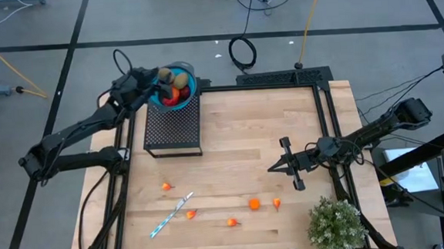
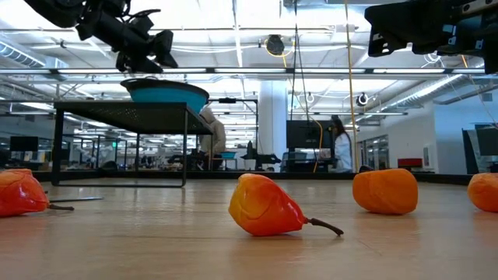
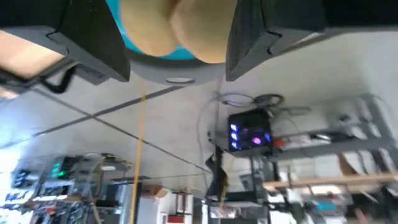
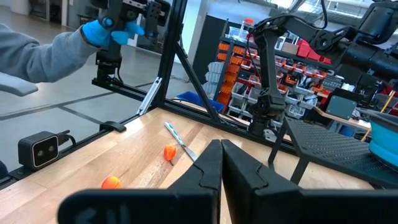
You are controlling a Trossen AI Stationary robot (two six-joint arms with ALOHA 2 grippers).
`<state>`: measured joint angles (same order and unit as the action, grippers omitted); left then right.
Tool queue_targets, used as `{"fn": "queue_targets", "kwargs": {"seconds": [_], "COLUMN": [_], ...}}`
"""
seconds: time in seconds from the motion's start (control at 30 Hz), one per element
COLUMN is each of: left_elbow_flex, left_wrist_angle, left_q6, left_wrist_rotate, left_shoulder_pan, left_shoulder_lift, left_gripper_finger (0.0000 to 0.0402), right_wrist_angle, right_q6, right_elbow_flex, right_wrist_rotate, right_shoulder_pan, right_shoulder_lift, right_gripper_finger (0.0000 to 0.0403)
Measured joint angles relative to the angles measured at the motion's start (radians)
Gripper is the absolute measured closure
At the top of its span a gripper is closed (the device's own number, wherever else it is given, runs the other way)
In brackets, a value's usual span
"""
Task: Pick & Place Fruit
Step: Put the tangerine into the blue strainer bowl on the shelf
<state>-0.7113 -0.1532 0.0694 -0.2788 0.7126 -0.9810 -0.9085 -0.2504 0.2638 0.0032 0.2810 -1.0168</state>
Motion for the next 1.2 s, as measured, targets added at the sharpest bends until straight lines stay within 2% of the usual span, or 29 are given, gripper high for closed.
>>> {"fn": "queue_targets", "kwargs": {"seconds": [0.13,0.27,0.43,0.57,0.73,0.93,1.2], "left_elbow_flex": [0.000,0.000,0.000,-0.031,-0.141,-0.280,-0.336], "left_wrist_angle": [-0.029,-0.083,-0.161,-0.160,-0.082,0.102,0.195], "left_q6": [-0.096,-0.189,-0.168,-0.138,-0.140,-0.146,-0.137], "left_wrist_rotate": [-0.033,0.042,0.069,0.099,0.133,0.149,0.139], "left_shoulder_pan": [0.002,0.022,0.065,0.106,0.139,0.152,0.170], "left_shoulder_lift": [0.002,0.001,-0.024,-0.072,-0.169,-0.271,-0.311], "left_gripper_finger": [0.0142,0.0142,0.0142,0.0147,0.0168,0.0193,0.0210], "right_wrist_angle": [-0.004,-0.008,-0.008,-0.025,-0.031,-0.029,-0.023], "right_q6": [0.000,0.000,0.000,0.000,0.001,0.003,0.003], "right_elbow_flex": [0.000,0.000,0.000,0.000,0.000,0.000,0.000], "right_wrist_rotate": [0.000,0.000,0.000,0.000,0.000,0.000,0.000], "right_shoulder_pan": [0.000,0.000,0.000,0.000,0.000,0.000,0.000], "right_shoulder_lift": [0.000,0.000,0.000,0.000,0.000,0.000,0.000], "right_gripper_finger": [0.0403,0.0403,0.0403,0.0403,0.0403,0.0403,0.0403]}}
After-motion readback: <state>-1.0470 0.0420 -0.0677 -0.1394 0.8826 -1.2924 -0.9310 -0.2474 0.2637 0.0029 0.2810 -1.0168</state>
